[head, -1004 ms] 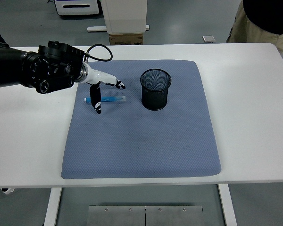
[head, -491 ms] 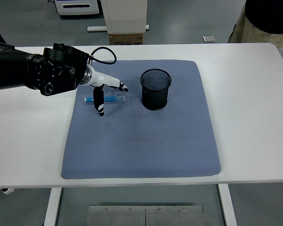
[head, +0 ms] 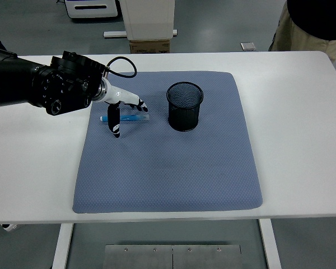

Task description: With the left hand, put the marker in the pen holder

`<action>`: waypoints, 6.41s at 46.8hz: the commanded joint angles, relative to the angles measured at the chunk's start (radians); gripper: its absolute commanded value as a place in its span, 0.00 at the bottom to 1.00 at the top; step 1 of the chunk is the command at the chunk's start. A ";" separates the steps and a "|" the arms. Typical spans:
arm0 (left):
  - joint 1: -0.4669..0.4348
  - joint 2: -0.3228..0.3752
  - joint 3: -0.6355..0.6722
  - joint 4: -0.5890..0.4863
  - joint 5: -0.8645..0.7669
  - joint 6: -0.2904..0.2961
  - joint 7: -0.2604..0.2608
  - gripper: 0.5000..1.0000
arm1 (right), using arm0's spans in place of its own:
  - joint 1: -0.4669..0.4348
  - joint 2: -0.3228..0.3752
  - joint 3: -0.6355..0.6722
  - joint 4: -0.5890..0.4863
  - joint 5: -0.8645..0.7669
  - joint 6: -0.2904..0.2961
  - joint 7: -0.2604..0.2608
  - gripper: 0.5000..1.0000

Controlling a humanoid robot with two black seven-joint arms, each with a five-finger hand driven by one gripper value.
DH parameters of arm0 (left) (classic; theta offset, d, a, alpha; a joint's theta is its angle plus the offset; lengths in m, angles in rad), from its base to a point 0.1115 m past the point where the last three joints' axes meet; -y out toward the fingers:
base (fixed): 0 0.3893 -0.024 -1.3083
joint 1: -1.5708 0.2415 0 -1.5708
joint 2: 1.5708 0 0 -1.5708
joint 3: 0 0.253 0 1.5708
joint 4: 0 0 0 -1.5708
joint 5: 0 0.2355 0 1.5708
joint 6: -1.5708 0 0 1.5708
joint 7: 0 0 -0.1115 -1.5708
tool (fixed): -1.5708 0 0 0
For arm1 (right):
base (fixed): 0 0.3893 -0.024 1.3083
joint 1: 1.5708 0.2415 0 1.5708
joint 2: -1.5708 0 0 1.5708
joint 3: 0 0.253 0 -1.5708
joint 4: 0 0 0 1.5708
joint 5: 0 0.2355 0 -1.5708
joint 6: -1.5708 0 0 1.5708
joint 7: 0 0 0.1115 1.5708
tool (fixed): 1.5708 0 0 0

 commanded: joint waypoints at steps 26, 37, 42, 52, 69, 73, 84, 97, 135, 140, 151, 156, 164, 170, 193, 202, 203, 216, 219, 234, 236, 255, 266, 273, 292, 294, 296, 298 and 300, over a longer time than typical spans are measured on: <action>0.008 -0.015 0.000 0.000 0.022 -0.004 0.012 0.51 | 0.000 0.000 0.000 0.000 0.000 0.001 0.000 1.00; 0.008 -0.023 -0.004 0.002 0.022 -0.004 0.012 0.44 | 0.000 0.000 0.000 0.000 0.000 0.001 0.000 1.00; 0.006 -0.023 -0.006 0.009 0.021 -0.002 0.012 0.43 | 0.000 0.000 0.000 -0.001 0.000 0.001 0.000 1.00; 0.006 -0.026 -0.008 0.015 0.022 0.004 0.012 0.31 | -0.001 0.000 0.000 0.000 0.000 0.001 0.000 1.00; 0.009 -0.026 -0.006 0.014 0.040 0.050 0.024 0.29 | -0.001 0.000 0.000 0.000 0.000 0.000 0.000 1.00; 0.009 -0.026 -0.006 0.012 0.047 0.052 0.026 0.29 | 0.000 0.000 0.000 -0.001 0.000 0.000 0.000 1.00; 0.011 -0.031 -0.004 0.011 0.050 0.053 0.024 0.23 | 0.000 0.000 0.000 -0.001 0.000 0.000 0.000 1.00; 0.014 -0.032 -0.004 0.011 0.054 0.053 0.026 0.13 | -0.001 0.000 0.000 0.000 0.000 0.001 0.000 1.00; 0.023 -0.035 -0.003 0.011 0.054 0.048 0.024 0.00 | 0.000 0.000 0.000 0.000 0.000 -0.001 0.000 1.00; 0.023 -0.032 -0.003 0.011 0.054 0.048 0.024 0.00 | 0.000 0.000 0.000 0.000 0.000 -0.001 0.000 1.00; 0.023 -0.031 -0.003 0.011 0.054 0.047 0.024 0.00 | -0.001 0.000 0.000 0.000 0.000 0.001 0.000 1.00; 0.021 -0.031 -0.003 0.011 0.054 0.047 0.024 0.00 | 0.000 0.000 0.000 0.000 0.000 0.001 0.000 1.00; 0.017 -0.029 -0.008 0.012 0.053 0.044 0.021 0.00 | 0.000 0.000 0.000 0.000 0.000 0.000 0.000 1.00; 0.012 -0.028 -0.009 0.012 0.051 0.042 0.017 0.00 | 0.000 0.000 0.000 0.000 0.000 -0.001 0.000 1.00; -0.029 -0.014 -0.032 0.014 0.042 0.042 0.014 0.00 | 0.000 0.000 0.000 0.000 0.000 0.001 0.000 1.00; -0.055 -0.011 -0.044 0.021 0.037 0.044 0.012 0.00 | -0.001 0.000 0.000 0.000 0.000 0.001 0.000 1.00; -0.057 -0.011 -0.044 0.025 0.036 0.044 0.012 0.00 | -0.001 0.000 0.000 0.000 0.000 0.001 0.000 1.00; -0.084 -0.009 -0.080 0.034 0.036 0.042 0.012 0.00 | 0.000 0.000 0.000 -0.001 0.000 0.000 0.000 1.00; -0.092 -0.008 -0.087 0.035 0.036 0.042 0.012 0.00 | 0.000 0.000 0.000 0.000 0.000 -0.001 0.000 1.00; -0.126 -0.005 -0.155 0.040 0.031 0.042 0.012 0.00 | 0.000 0.000 0.000 0.000 0.000 0.000 0.000 1.00; -0.127 -0.005 -0.165 0.046 0.027 0.041 0.012 0.00 | -0.001 0.000 0.000 0.000 0.000 0.001 0.000 1.00; -0.135 -0.009 -0.261 0.058 0.011 0.038 0.012 0.00 | -0.001 0.000 0.000 0.000 0.000 0.001 0.000 1.00; -0.133 -0.018 -0.325 0.058 0.010 0.029 0.012 0.00 | 0.000 0.000 0.000 -0.001 0.000 0.001 0.000 1.00; -0.130 -0.028 -0.370 0.057 -0.019 0.015 0.015 0.00 | 0.000 0.000 0.000 0.000 0.000 0.001 0.000 1.00; -0.115 -0.078 -0.431 0.052 -0.122 0.016 0.024 0.00 | 0.000 0.000 0.000 0.000 0.000 0.001 0.000 1.00; -0.109 -0.081 -0.432 0.052 -0.133 0.016 0.024 0.00 | 0.000 0.000 0.000 0.000 0.000 0.001 0.000 1.00; -0.103 -0.083 -0.434 0.052 -0.148 0.016 0.024 0.00 | -0.001 0.000 0.000 0.000 0.000 -0.001 0.000 1.00; -0.101 -0.083 -0.435 0.051 -0.163 0.016 0.024 0.00 | 0.000 0.000 0.000 0.000 0.000 0.001 0.000 1.00; -0.097 -0.083 -0.437 0.048 -0.179 0.016 0.024 0.00 | -0.001 0.000 0.000 0.000 0.000 0.001 0.000 1.00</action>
